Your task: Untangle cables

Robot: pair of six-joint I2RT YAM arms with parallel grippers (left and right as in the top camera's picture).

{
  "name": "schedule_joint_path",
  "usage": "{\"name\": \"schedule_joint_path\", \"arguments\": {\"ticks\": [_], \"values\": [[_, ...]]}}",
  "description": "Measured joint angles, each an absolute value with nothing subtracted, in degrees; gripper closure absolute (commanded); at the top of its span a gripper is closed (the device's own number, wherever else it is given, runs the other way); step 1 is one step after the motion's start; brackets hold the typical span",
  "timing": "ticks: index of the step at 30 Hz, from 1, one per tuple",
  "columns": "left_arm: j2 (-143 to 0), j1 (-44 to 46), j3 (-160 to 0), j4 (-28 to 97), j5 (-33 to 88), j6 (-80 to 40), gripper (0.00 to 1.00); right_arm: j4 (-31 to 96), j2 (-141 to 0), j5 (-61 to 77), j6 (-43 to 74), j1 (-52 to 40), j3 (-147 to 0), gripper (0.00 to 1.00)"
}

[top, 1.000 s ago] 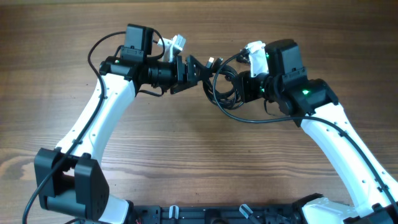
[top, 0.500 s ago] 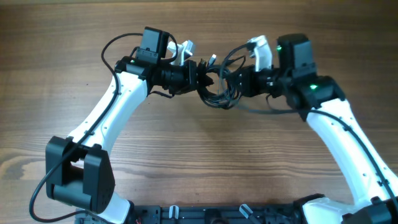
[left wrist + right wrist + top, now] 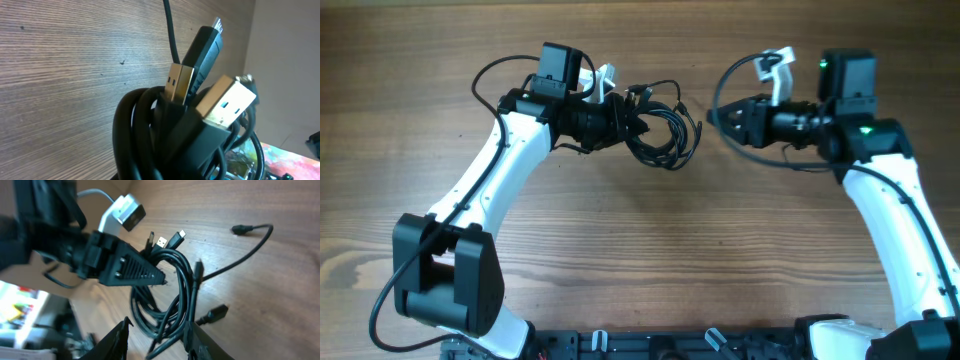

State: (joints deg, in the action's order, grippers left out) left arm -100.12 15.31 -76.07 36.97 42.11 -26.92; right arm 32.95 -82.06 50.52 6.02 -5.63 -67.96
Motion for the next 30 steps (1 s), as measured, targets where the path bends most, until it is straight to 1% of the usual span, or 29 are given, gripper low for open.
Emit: {"name": "schedule_joint_path", "arguments": {"ticks": [3, 4, 6, 8, 11, 13, 15, 18, 23, 24, 25, 27, 30], "values": [[-100.1, 15.3, -76.0, 34.5, 45.8, -27.1, 0.96, 32.1, -82.1, 45.7, 3.9, -9.4, -68.0, 0.64], [-100.1, 15.3, -76.0, 32.9, 47.5, -27.1, 0.96, 32.1, -82.1, 44.0, 3.8, -10.0, -68.0, 0.67], [-100.1, 15.3, -75.8, 28.5, 51.0, -26.9, 0.96, 32.7, -82.1, 39.2, 6.3, -10.3, -68.0, 0.71], [-100.2, 15.3, -75.8, 23.4, 55.0, -26.8, 0.96, 33.2, -82.1, 34.3, 9.7, -10.2, -68.0, 0.80], [-100.2, 15.2, -75.7, 19.0, 59.7, -26.8, 0.96, 36.6, -82.4, 25.8, 19.0, -10.3, -68.1, 0.80], [-100.2, 15.2, -75.7, 18.8, 61.0, -26.8, 0.96, 37.2, -84.0, 21.6, 23.6, -10.3, -68.1, 0.80], [-100.2, 15.2, -75.7, 17.4, 61.8, -26.9, 0.96, 37.3, -85.7, 20.4, 25.5, -10.3, -68.1, 0.80], [-100.3, 15.0, -75.5, 9.6, 67.2, -28.1, 0.96, 37.2, -88.4, 20.1, 26.8, -10.3, -68.1, 0.80], [-100.3, 13.1, -75.4, -5.2, 74.0, -36.8, 0.96, 35.5, -91.3, 22.5, 27.0, -10.3, -68.1, 0.80], [-100.3, 13.0, -75.4, -7.0, 74.4, -38.3, 0.96, 35.1, -91.6, 23.6, 27.0, -10.3, -68.1, 0.78], [-100.3, 13.0, -75.4, -7.6, 74.8, -39.2, 0.96, 34.7, -91.7, 24.1, 27.0, -10.3, -68.1, 0.74], [-100.3, 13.0, -75.4, -7.8, 74.9, -40.2, 0.96, 33.8, -91.7, 25.4, 27.0, -9.7, -68.1, 0.57], [-100.3, 13.0, -75.4, -7.7, 74.9, -40.2, 0.96, 33.6, -91.5, 27.9, 26.3, -6.6, -69.1, 0.42]]}}
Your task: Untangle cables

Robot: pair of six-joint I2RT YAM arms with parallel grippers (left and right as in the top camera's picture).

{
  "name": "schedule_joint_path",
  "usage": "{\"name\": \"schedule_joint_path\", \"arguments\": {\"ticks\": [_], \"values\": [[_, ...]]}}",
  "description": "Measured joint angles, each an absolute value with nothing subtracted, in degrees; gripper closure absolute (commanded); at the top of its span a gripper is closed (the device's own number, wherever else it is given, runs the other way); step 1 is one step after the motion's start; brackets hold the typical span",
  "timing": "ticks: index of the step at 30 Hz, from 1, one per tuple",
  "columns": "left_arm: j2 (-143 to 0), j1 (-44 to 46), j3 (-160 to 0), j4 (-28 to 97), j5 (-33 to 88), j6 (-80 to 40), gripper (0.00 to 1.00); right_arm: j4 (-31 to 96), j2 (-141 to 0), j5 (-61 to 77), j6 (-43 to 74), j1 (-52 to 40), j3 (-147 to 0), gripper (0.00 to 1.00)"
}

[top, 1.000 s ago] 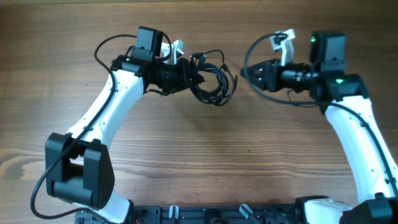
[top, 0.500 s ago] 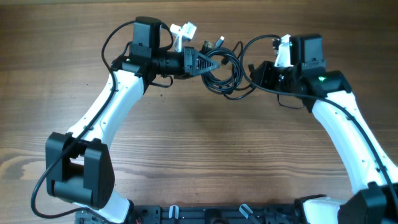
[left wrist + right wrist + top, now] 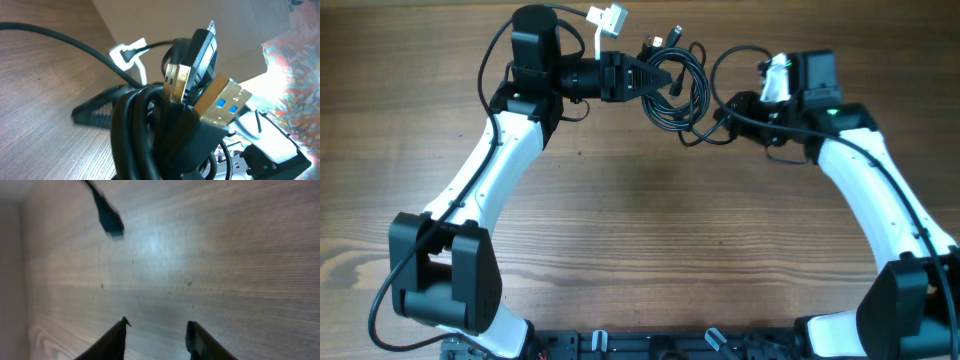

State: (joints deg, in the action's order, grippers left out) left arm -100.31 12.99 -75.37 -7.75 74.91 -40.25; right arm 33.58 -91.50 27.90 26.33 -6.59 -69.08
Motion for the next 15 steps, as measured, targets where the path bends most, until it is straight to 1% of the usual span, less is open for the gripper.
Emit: {"name": "schedule_joint_path", "arguments": {"ticks": [1, 3, 7, 10, 13, 15], "values": [[-100.3, 13.0, -75.4, -7.4, 74.9, -40.2, 0.96, 33.6, -90.9, 28.3, 25.9, -5.2, -69.8, 0.37], [-100.3, 13.0, -75.4, -3.6, 74.2, -39.2, 0.96, 33.7, -87.4, 28.5, 24.0, -2.5, -70.9, 0.32], [-100.3, 13.0, -75.4, 5.1, 69.2, -36.9, 0.96, 35.7, -77.8, 30.3, 20.1, -1.9, -72.0, 0.32], [-100.3, 13.0, -75.4, 5.6, 67.3, -36.6, 0.96, 37.1, -73.8, 32.8, 19.2, -1.9, -72.2, 0.32], [-100.3, 13.0, -75.4, 7.0, 66.8, -36.4, 0.96, 37.2, -72.8, 38.1, 19.2, -2.2, -72.3, 0.34], [-100.3, 13.0, -75.4, 7.3, 66.7, -36.4, 0.96, 38.0, -72.9, 40.4, 19.2, -4.4, -72.3, 0.36]]}}
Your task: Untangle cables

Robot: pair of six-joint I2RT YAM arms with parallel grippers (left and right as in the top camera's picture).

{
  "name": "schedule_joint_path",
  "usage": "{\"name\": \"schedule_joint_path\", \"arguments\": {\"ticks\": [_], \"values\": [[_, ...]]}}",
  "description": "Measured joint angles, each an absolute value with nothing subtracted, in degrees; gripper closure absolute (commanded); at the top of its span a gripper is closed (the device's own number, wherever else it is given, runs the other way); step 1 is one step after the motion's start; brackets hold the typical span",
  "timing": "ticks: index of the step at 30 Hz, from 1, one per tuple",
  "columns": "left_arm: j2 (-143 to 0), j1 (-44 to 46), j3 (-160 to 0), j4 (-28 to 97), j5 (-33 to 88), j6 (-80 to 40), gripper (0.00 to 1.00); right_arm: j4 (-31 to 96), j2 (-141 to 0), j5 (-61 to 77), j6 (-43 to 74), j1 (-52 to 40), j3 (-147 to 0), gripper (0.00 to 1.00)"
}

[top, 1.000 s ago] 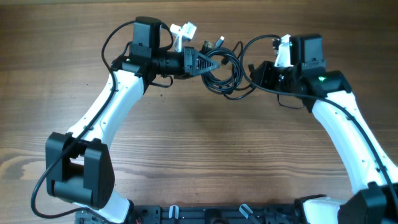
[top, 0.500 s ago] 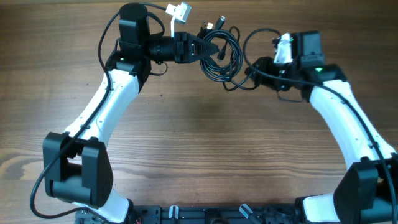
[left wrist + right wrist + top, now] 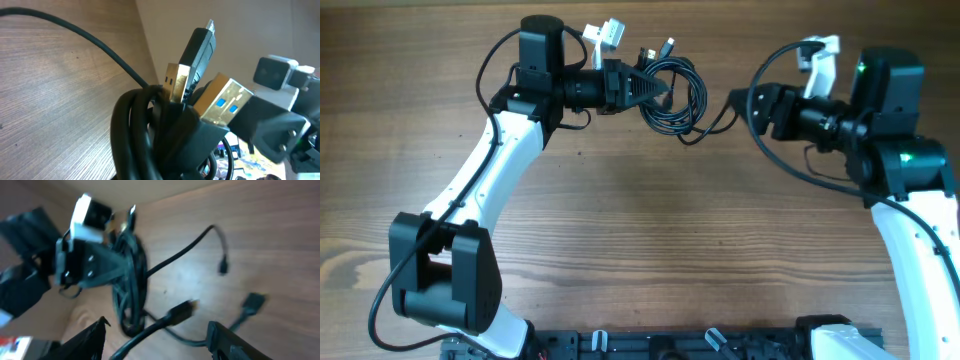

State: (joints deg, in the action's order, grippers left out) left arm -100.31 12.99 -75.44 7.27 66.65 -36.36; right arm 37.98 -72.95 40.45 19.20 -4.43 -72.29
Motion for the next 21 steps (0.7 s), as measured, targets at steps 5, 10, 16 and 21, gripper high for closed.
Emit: {"name": "schedule_joint_path", "arguments": {"ticks": [5, 10, 16, 21], "values": [[-100.3, 13.0, -75.4, 7.4, 64.1, -36.3, 0.96, 40.3, -77.2, 40.4, 21.4, -9.1, -72.4, 0.48], [-100.3, 13.0, -75.4, 14.5, 53.0, -36.1, 0.96, 38.2, -76.1, 30.7, 20.0, -9.1, -75.5, 0.47], [-100.3, 15.3, -75.4, 14.9, 48.9, -36.1, 0.96, 34.0, -76.4, 30.2, 15.0, -16.0, -76.6, 0.48], [-100.3, 17.0, -75.4, 14.9, 48.7, -36.3, 0.96, 36.4, -78.4, 28.0, 14.6, -17.3, -76.6, 0.51]]}}
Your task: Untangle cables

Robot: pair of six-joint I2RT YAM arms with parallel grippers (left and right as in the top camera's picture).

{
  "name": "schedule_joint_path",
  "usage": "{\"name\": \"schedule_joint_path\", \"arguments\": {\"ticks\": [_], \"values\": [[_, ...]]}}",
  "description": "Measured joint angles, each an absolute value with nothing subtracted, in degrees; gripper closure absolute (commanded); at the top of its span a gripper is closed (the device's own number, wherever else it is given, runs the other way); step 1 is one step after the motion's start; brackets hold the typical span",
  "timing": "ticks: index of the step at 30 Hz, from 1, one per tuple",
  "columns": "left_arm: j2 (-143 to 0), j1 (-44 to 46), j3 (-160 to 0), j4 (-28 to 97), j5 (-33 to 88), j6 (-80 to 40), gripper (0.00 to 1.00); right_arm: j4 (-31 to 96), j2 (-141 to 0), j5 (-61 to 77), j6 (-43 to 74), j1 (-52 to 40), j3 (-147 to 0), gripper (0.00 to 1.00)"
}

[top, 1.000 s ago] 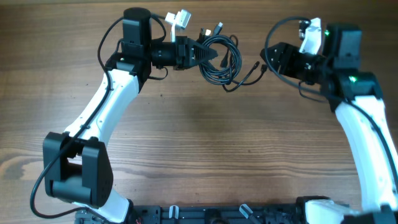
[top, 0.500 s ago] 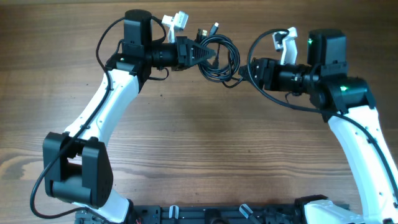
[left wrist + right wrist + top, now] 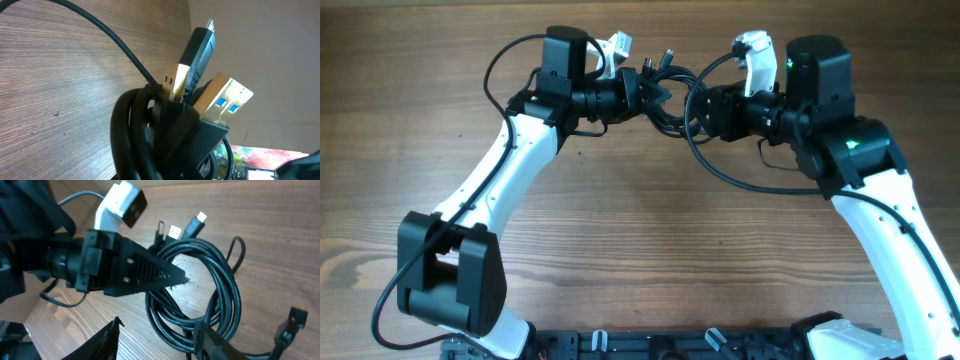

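A coiled bundle of black cables point(image 3: 670, 112) hangs off the table at the far middle, with my left gripper point(image 3: 646, 96) shut on it. In the left wrist view the bundle point(image 3: 145, 135) fills the frame and hides the fingers, with gold USB plugs point(image 3: 225, 97) sticking up. My right gripper point(image 3: 704, 112) stands open just right of the coil. In the right wrist view its jaws stand wide apart below the coil point(image 3: 225, 287), which the left gripper point(image 3: 172, 276) pinches from the left.
A loose black connector point(image 3: 294, 316) trails at the coil's lower right. A black cable loops from my right wrist down toward the table point(image 3: 740, 180). Bare wooden table point(image 3: 640, 260) spreads in front of both arms.
My right gripper was well to the right of the coil; now it sits close against the coil's right side, still open. The left gripper holds the bundle a little nearer and to the right.
My left gripper held the bundle mid-table with the right gripper open to its right. Then the bundle was at the far edge, the right gripper close and facing the table. Then the right gripper stood away to the right. Now it is at the coil.
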State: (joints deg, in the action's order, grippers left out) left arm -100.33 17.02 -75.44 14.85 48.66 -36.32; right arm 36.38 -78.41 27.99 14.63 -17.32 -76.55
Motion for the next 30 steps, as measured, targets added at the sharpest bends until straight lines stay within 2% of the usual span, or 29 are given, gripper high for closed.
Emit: {"name": "schedule_joint_path", "arguments": {"ticks": [30], "values": [[-100.3, 20.1, -75.4, 15.1, 47.8, -39.6, 0.96, 44.0, -81.6, 25.6, 14.6, -17.9, -76.6, 0.50]]}}
